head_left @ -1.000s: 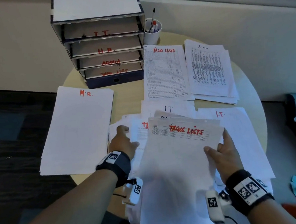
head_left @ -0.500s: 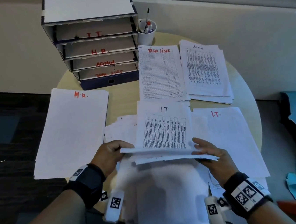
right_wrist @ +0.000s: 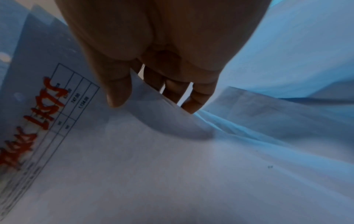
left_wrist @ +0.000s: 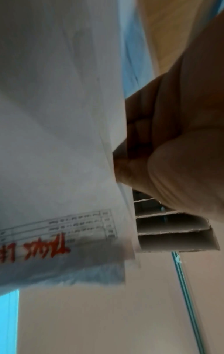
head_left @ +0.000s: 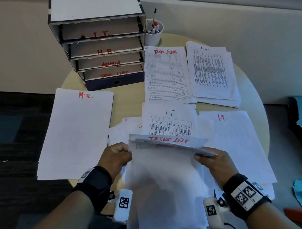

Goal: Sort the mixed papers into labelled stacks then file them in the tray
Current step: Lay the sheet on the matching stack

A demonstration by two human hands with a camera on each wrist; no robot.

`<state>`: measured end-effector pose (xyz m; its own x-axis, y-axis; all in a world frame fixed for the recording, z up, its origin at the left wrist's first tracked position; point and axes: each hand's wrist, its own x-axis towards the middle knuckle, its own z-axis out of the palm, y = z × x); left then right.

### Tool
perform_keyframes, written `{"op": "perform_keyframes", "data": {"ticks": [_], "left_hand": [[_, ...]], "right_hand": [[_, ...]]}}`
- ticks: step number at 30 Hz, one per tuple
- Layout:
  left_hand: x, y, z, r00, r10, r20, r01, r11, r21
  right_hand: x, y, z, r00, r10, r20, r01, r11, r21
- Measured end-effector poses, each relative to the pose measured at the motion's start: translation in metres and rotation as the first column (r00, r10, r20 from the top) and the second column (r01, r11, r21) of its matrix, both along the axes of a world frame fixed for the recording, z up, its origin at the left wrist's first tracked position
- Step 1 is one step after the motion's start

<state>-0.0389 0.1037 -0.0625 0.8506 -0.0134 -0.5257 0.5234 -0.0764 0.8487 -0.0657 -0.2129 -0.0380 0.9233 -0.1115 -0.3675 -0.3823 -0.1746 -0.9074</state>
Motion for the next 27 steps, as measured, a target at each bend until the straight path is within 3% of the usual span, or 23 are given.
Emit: {"op": "perform_keyframes", "data": {"ticks": [4,9,11,13,15,16,18,20,21,23,25,27], "left_hand": [[-0.001,-0.014,0.007,0.991,0.105,-0.078,-0.116,0.981,-0.153],[0.007,-0.025,0.022,0.922,0.234,-0.307,-0.333,0.885,-0.325],[0.007,-0.027,0.027,0.987,0.099,-0.128,-0.115,0.985,-0.126],[0.006,-0.032,0.035,0.994,-0.109,-0.005,0.108,0.979,0.173],[0.006,-0.034,0.039,0.994,-0.111,0.006,0.11,0.991,0.08],[0.007,-0.035,0.046,0.998,-0.049,-0.027,0.047,0.997,-0.061],[0.009,-0.035,0.058,0.983,0.081,-0.163,-0.136,0.919,-0.37],[0.011,-0.031,0.067,0.979,0.081,-0.187,-0.16,0.875,-0.457],[0.013,-0.027,0.071,0.994,0.028,-0.109,-0.071,0.909,-0.411],[0.016,-0.021,0.076,0.975,-0.19,0.115,0.199,0.977,-0.077],[0.021,-0.018,0.083,0.927,-0.344,0.153,0.292,0.914,0.283],[0.026,-0.018,0.096,0.897,-0.402,0.184,0.274,0.833,0.481]], "right_hand": [[0.009,0.009,0.005,0.996,-0.08,-0.048,0.084,0.992,0.092],[0.031,0.019,0.013,0.949,-0.31,-0.062,0.316,0.921,0.227],[0.04,0.021,0.02,0.934,-0.353,-0.051,0.352,0.889,0.294],[0.048,0.025,0.029,0.936,-0.352,-0.029,0.343,0.888,0.305],[0.052,0.027,0.034,0.928,-0.372,-0.006,0.36,0.892,0.275],[0.054,0.026,0.036,0.918,-0.397,-0.01,0.385,0.883,0.27],[0.055,0.026,0.043,0.894,-0.447,-0.028,0.436,0.854,0.282],[0.056,0.025,0.049,0.882,-0.471,-0.027,0.461,0.848,0.261],[0.057,0.025,0.052,0.88,-0.475,-0.026,0.466,0.849,0.248],[0.059,0.026,0.057,0.878,-0.478,-0.022,0.468,0.848,0.248],[0.061,0.028,0.064,0.878,-0.478,-0.019,0.471,0.857,0.209],[0.062,0.029,0.081,0.89,-0.454,0.046,0.456,0.887,-0.074]]}}
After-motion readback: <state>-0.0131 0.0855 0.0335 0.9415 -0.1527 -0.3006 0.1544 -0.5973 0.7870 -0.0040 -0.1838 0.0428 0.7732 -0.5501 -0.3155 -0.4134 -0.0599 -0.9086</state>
